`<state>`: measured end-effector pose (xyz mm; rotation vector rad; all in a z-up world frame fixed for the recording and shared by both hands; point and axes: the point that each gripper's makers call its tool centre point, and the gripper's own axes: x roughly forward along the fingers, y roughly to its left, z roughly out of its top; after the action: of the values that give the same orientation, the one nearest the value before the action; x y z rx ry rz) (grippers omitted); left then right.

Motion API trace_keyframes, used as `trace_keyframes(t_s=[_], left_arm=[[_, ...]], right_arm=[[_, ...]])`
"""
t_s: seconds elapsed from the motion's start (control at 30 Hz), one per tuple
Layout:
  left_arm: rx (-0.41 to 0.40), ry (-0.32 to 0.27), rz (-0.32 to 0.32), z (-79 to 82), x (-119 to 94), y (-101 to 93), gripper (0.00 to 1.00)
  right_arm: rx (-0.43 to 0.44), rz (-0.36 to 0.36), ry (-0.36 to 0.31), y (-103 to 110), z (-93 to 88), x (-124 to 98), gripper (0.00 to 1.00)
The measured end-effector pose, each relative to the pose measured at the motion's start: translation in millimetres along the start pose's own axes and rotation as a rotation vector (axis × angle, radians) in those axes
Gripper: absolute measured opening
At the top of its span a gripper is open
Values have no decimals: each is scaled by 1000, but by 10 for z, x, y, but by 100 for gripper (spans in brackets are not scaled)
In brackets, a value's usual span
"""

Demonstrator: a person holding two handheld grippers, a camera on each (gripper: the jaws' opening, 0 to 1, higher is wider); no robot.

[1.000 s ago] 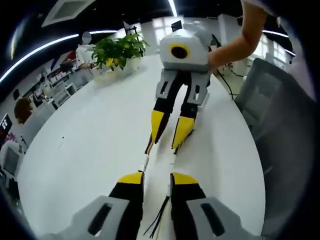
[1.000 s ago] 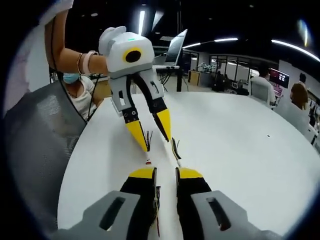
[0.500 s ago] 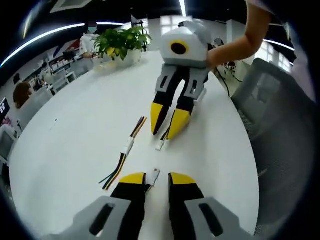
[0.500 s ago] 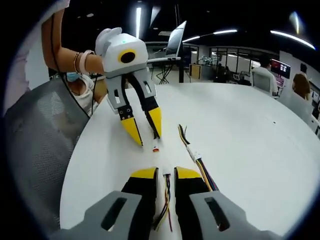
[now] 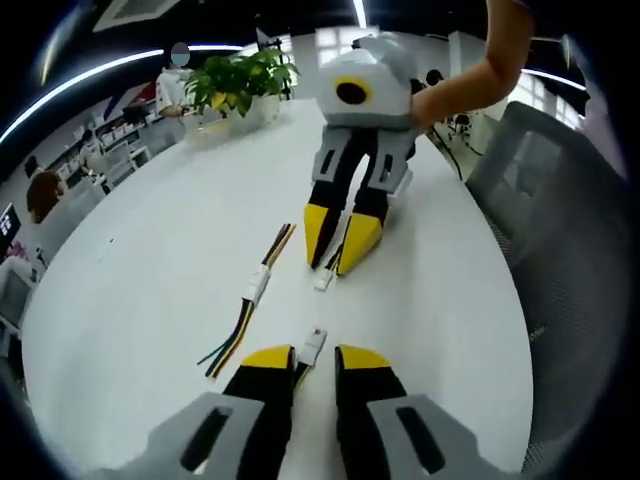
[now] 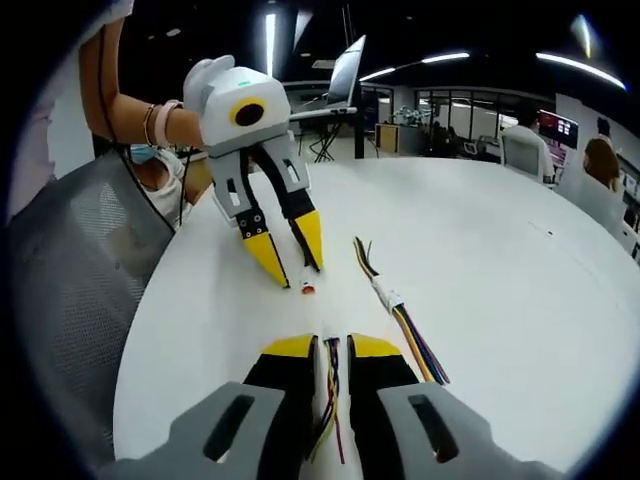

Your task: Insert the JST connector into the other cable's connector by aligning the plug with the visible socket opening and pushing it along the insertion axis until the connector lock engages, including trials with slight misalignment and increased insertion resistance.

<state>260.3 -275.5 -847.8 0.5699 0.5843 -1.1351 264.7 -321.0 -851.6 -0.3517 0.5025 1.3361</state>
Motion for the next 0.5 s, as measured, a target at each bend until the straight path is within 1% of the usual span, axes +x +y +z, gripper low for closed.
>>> trace_keyframes(t_s=[0.1,0.2,0.33,0.37,0.43,0.5], left_arm=[[16,-6,-5,14,-1,-5,2],[1,-11,-10,18,-6,-11,1],[-17,-14,-13,25,-16,-16,0],[-24,-13,-14,26,-17,-13,0],[-33,-10,-14,29,-19,-11,0],[-43,-10,-14,30,-21,-9,0]], right_arm=[[-3,-2,-4,-3,4,8,9],[-7,-3,-20,-1,35,10,8],[-15,-1,-12,-4,11,15,8],[-28,0,-23,-3,26,16,7],[-29,6,-18,3,21,10,5],[-41,5,-22,2,20,11,5]])
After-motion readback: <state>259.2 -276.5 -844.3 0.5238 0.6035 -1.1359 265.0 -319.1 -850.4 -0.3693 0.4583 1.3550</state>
